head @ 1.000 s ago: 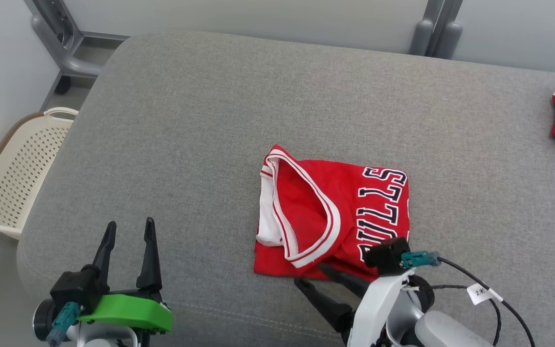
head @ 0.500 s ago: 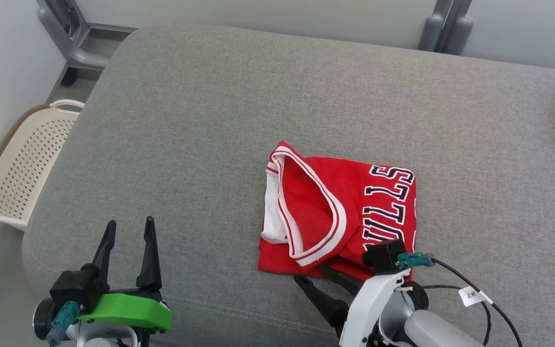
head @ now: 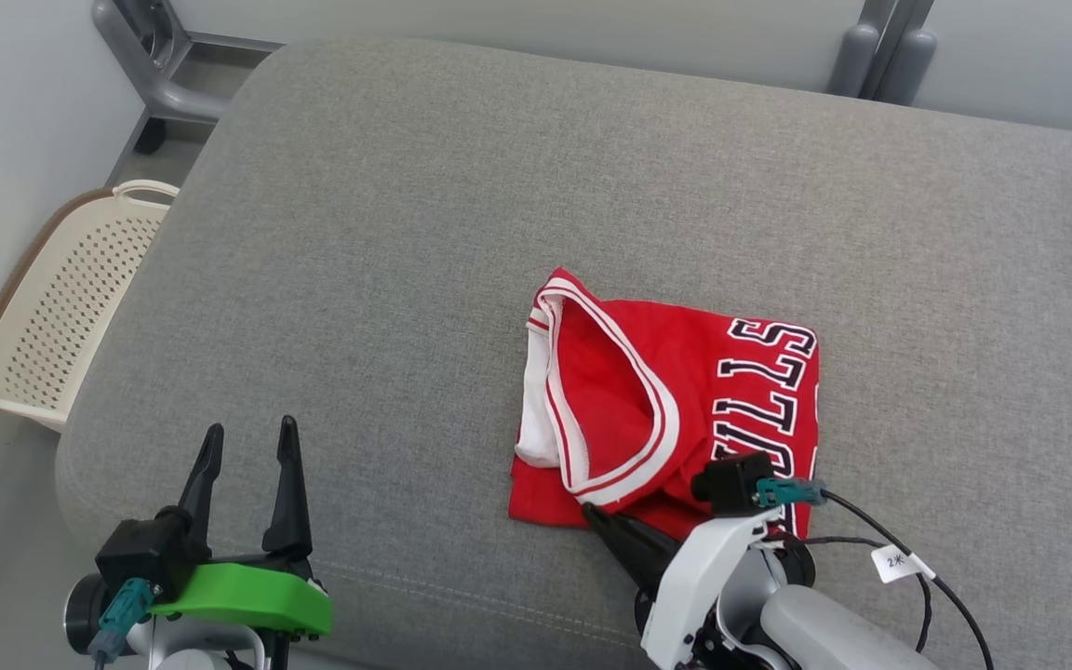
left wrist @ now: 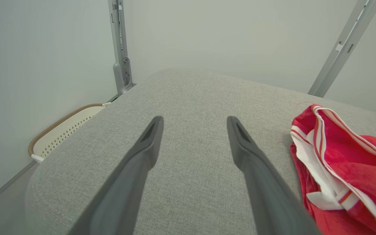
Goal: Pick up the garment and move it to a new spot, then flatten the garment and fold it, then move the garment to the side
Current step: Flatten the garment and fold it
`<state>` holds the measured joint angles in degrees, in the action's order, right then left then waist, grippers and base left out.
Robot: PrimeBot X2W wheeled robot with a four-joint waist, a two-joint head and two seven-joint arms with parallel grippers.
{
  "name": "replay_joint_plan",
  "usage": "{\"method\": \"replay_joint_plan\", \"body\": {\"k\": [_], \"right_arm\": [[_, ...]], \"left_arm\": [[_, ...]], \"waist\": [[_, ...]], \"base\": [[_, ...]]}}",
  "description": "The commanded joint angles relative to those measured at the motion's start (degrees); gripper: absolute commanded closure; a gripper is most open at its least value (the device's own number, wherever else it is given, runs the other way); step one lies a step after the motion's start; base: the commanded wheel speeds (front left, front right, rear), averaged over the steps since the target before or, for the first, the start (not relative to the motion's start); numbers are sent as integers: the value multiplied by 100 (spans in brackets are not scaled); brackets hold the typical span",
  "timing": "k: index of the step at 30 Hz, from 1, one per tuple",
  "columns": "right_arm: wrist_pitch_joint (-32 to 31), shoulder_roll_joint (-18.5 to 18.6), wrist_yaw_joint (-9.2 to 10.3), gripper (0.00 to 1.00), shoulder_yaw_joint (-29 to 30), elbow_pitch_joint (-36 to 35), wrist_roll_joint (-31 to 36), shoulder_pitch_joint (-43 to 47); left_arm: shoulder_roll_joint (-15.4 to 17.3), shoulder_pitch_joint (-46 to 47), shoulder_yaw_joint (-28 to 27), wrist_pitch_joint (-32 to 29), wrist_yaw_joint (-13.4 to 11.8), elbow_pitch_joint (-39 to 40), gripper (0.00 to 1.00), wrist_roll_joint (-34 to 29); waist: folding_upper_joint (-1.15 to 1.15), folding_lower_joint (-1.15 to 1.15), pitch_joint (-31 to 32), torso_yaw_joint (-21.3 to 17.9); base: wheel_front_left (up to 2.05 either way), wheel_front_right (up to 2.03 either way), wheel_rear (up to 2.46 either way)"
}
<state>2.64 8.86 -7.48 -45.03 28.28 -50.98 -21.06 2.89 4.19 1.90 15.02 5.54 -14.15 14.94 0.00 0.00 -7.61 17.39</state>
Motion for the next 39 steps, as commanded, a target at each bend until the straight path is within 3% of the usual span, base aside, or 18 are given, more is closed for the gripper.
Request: {"method": "replay_joint_plan", "body": {"k": [1, 12, 24, 25, 26, 27, 28, 33, 39], "right_arm": [[35, 6, -1, 100, -26, 19, -41, -53], [190, -7, -1, 100, -439, -210, -396, -199], [301, -399, -1, 100, -728, 320, -924, -448], [310, -417, -1, 75, -768, 373, -942, -482], [327, -434, -1, 24, -806, 409, -960, -511], [327, -434, -1, 24, -806, 409, -960, -511], [330, -453, -1, 0, -856, 438, -1002, -519], [279, -356, -1, 0, -1092, 318, -1161, -566], [324, 137, -1, 0, -1334, -415, -1396, -504]], "left_arm": [[5, 75, -8, 11, -14, 1, 0, 44], [5, 68, 17, 11, -3, -18, 0, 30], [5, 107, 102, 11, 5, -62, 0, 22], [5, 102, 109, 11, 2, -65, 0, 20], [5, 96, 115, 11, 0, -66, 0, 16], [5, 96, 115, 11, 0, -66, 0, 16], [5, 86, 116, 11, -3, -63, 0, 13], [5, 5, 80, 11, -15, -48, 0, -18], [5, -65, 79, 11, -25, -16, 0, -38]], "waist": [[0, 0, 3, 1], [0, 0, 40, -41], [0, 0, 58, 70], [0, 0, 68, 78], [0, 0, 80, 82], [0, 0, 80, 82], [0, 0, 93, 83], [0, 0, 151, 45], [0, 0, 195, -46]], "base": [[0, 0, 0], [0, 0, 0], [0, 0, 0], [0, 0, 0], [0, 0, 0], [0, 0, 0], [0, 0, 0], [0, 0, 0], [0, 0, 0]]}}
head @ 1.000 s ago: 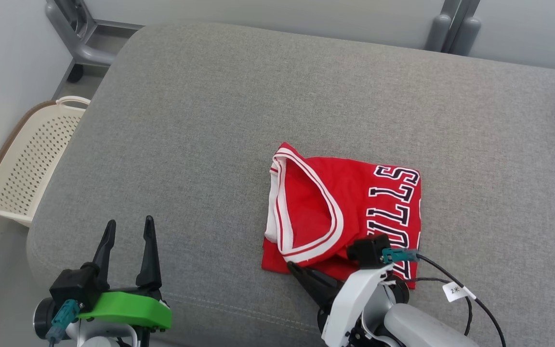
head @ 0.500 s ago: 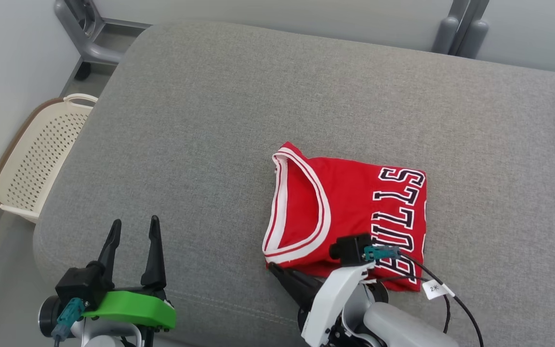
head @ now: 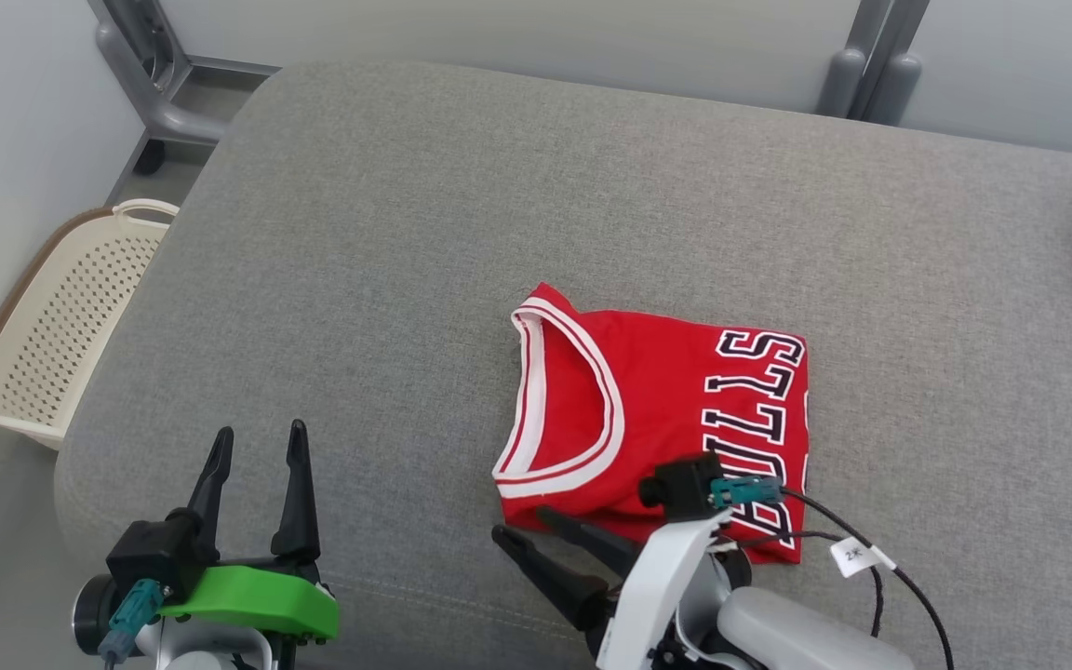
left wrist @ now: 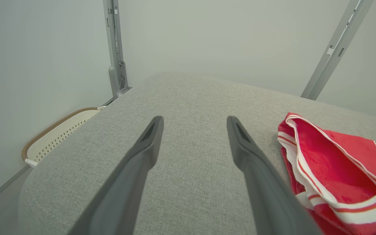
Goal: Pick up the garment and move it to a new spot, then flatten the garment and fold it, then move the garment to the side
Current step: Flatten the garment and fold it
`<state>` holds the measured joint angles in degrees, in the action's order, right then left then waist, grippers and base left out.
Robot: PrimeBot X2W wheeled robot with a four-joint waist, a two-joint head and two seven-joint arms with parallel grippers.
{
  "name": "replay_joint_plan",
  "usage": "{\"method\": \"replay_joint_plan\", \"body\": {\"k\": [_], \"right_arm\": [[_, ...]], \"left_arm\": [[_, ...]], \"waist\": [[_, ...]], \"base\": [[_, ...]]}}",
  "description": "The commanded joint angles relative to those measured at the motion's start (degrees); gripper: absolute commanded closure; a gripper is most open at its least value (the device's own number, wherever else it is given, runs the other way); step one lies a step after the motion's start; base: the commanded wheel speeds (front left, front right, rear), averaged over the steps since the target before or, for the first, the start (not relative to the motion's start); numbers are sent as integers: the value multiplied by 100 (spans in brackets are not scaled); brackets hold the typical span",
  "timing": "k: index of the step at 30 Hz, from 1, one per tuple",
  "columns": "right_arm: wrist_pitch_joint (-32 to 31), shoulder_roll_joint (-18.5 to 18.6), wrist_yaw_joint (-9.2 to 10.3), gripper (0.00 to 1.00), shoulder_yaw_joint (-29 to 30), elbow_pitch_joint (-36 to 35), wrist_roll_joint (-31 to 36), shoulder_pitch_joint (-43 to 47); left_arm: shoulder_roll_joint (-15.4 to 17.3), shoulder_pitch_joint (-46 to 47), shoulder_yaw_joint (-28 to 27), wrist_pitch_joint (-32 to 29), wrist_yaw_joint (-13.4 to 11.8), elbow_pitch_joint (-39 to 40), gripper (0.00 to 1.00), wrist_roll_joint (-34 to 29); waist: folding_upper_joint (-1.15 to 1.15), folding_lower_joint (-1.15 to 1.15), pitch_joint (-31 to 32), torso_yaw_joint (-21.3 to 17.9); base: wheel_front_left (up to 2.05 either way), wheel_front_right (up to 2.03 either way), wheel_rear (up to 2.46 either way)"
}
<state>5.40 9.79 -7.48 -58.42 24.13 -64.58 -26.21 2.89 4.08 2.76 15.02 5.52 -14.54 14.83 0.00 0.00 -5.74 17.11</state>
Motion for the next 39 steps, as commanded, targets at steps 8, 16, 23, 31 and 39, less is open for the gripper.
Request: {"method": "replay_joint_plan", "body": {"k": [8, 16, 23, 31, 39], "right_arm": [[332, 882, -1, 0, 224, -916, 20, 63], [892, 1024, -1, 0, 1571, -95, 1385, 90], [812, 513, -1, 0, 1922, 243, 2541, 268], [935, 94, 2, 54, 1946, 889, 3450, 157], [984, -57, 2, 100, 2351, 1399, 4049, 139]], "left_arm": [[6, -90, -93, 11, -14, 94, 0, -86], [6, -139, -166, 11, -14, 172, 0, -122], [5, -133, -169, 11, -29, 193, 0, -144], [6, -9, -143, 11, -17, 157, 0, -97], [5, 49, -171, 11, 19, 131, 0, -75]], "waist": [[0, 0, 11, -144], [0, 0, 19, -212], [0, 0, 3, -207], [0, 0, -63, -145], [0, 0, -113, -68]], "base": [[0, 0, 0], [0, 0, 0], [0, 0, 0], [0, 0, 0], [0, 0, 0]]}}
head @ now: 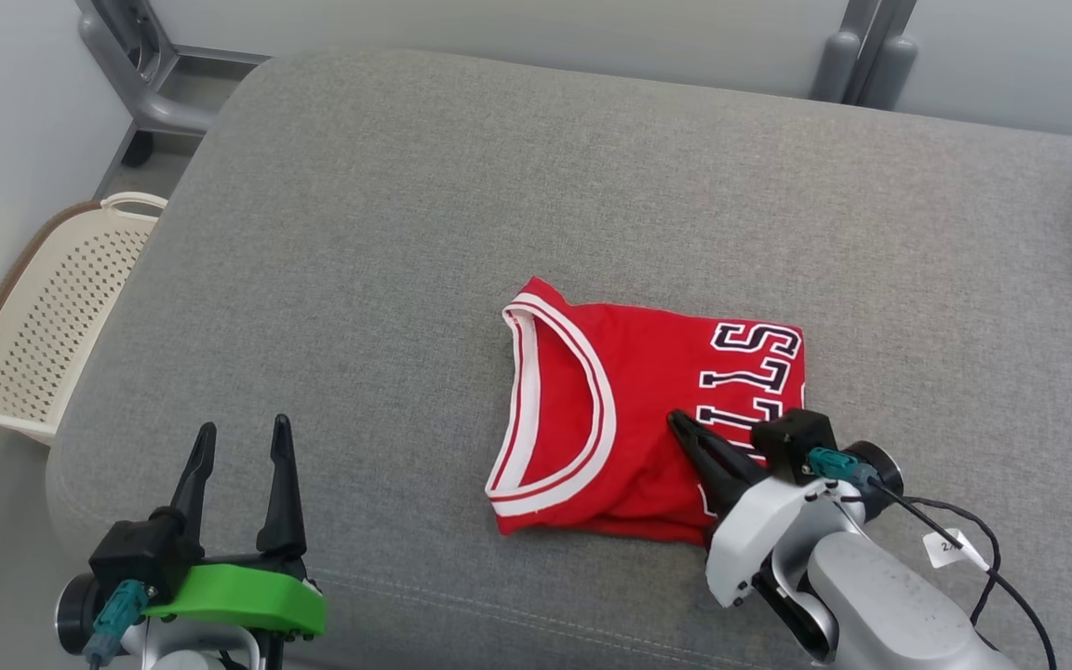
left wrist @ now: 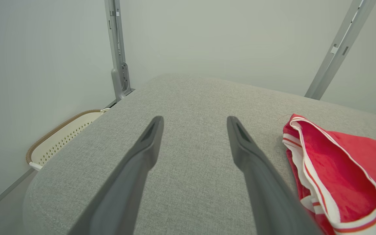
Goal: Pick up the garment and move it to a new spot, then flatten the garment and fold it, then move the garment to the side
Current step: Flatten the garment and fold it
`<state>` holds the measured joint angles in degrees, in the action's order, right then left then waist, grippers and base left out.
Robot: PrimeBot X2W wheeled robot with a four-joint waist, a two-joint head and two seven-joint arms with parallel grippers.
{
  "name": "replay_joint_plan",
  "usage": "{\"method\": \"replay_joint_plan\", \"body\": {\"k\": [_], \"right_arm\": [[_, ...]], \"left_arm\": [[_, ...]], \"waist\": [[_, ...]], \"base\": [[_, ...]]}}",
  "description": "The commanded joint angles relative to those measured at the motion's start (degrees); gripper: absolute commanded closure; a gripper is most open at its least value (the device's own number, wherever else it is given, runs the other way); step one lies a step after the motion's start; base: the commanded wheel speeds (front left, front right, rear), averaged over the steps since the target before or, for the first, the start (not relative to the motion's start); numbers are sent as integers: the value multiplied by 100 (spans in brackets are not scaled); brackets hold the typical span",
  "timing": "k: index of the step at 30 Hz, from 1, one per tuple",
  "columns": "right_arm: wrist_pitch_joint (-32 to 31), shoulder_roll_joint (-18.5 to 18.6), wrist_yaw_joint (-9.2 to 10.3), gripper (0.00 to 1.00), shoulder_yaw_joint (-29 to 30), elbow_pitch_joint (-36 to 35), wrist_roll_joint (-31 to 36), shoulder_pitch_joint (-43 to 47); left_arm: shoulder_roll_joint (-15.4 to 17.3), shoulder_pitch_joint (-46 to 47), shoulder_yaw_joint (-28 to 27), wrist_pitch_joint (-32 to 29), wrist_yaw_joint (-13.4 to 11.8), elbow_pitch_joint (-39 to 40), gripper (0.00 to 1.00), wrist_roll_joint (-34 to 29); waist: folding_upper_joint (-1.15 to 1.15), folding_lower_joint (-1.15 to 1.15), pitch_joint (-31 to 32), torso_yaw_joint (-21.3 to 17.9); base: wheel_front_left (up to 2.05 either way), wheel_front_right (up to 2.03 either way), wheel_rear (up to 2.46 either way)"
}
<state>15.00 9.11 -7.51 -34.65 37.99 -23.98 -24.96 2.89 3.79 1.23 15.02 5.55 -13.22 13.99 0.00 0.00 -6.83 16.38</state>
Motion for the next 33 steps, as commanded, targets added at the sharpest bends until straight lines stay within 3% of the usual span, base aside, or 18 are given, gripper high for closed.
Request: {"method": "replay_joint_plan", "body": {"k": [1, 11, 24, 30, 31, 32, 33], "right_arm": [[24, -3, 5, 100, 42, -12, 61, 60], [25, -272, 5, 100, 357, 135, 604, 294], [26, -528, 5, 100, -549, 214, 270, 366], [26, -452, 5, 98, -446, -26, 18, 312], [26, -424, 5, 55, -370, -151, -20, 337], [26, -367, 5, 0, -268, -284, -52, 372], [26, -235, 5, 0, -34, -535, -86, 456]], "left_arm": [[5, 77, -20, 11, 17, 0, 0, 15], [5, 155, -5, 11, 33, -27, 0, 45], [5, 120, -3, 11, 25, -61, 0, 14], [5, 63, -16, 11, 9, -37, 0, 21], [5, 57, -16, 11, 2, -31, 0, 17], [5, 48, -19, 11, -4, -21, 0, 12], [5, 32, -32, 11, -8, 2, 0, -3]], "waist": [[0, 0, -11, 10], [0, 0, -109, 75], [0, 0, -34, 185], [0, 0, -20, 116], [0, 0, -14, 100], [0, 0, -8, 82], [0, 0, 6, 39]], "base": [[0, 0, 0], [0, 0, 0], [0, 0, 0], [0, 0, 0], [0, 0, 0], [0, 0, 0], [0, 0, 0]]}}
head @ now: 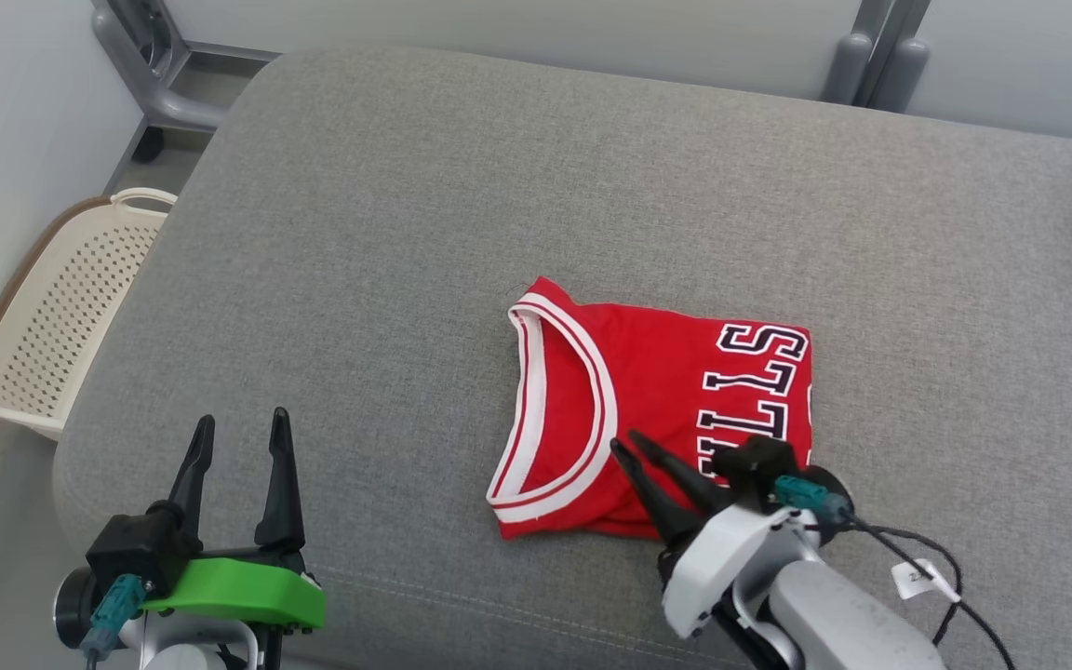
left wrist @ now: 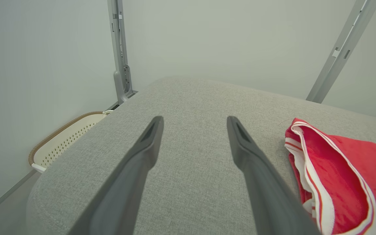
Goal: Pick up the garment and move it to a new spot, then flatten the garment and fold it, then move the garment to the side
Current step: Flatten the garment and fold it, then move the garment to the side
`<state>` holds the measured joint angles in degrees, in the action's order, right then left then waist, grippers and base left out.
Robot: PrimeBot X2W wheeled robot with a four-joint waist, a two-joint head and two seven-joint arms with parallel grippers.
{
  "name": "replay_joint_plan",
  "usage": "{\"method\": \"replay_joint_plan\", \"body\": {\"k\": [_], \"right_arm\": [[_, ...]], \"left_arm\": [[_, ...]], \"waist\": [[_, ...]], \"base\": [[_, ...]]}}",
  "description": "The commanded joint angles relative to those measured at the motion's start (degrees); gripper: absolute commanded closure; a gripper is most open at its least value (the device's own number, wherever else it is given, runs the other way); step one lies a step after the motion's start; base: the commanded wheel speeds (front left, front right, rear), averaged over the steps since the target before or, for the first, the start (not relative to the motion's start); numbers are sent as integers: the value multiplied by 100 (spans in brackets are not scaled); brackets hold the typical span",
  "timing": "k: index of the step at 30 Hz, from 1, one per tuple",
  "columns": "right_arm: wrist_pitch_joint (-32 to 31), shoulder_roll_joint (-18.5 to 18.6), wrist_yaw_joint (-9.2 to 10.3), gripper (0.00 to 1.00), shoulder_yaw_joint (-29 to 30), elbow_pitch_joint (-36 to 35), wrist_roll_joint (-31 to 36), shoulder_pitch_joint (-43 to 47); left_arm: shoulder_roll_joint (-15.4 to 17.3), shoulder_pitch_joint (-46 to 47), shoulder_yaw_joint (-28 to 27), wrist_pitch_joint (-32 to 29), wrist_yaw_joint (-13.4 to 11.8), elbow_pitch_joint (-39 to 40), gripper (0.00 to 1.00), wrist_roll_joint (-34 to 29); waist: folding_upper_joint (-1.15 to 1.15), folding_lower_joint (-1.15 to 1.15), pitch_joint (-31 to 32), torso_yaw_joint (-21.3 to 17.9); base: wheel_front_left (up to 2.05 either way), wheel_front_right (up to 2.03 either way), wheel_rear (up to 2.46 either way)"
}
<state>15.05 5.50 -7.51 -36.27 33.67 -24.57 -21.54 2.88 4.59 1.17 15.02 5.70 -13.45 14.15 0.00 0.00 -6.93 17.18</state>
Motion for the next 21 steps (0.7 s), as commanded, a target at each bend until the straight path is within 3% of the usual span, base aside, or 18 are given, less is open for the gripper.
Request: {"method": "replay_joint_plan", "body": {"k": [1, 9, 13, 21], "right_arm": [[21, 183, 5, 0, 259, -217, -23, 160], [21, 451, 5, 0, 1331, -538, 176, 424], [-112, 451, 4, 0, 1477, -113, -220, 295], [-727, 630, 4, 0, 1232, 428, -863, -33]], "left_arm": [[6, -47, -39, 11, -17, 60, 0, -30], [6, -162, -109, 12, -57, 164, 0, -83], [6, -218, -146, 11, -62, 206, 0, -135], [7, -228, -189, 11, -63, 264, 0, -183]], "waist": [[0, 0, 27, -64], [0, 0, 121, -218], [0, 0, 164, -272], [0, 0, 148, -249]], "base": [[0, 0, 0], [0, 0, 0], [0, 0, 0], [0, 0, 0]]}}
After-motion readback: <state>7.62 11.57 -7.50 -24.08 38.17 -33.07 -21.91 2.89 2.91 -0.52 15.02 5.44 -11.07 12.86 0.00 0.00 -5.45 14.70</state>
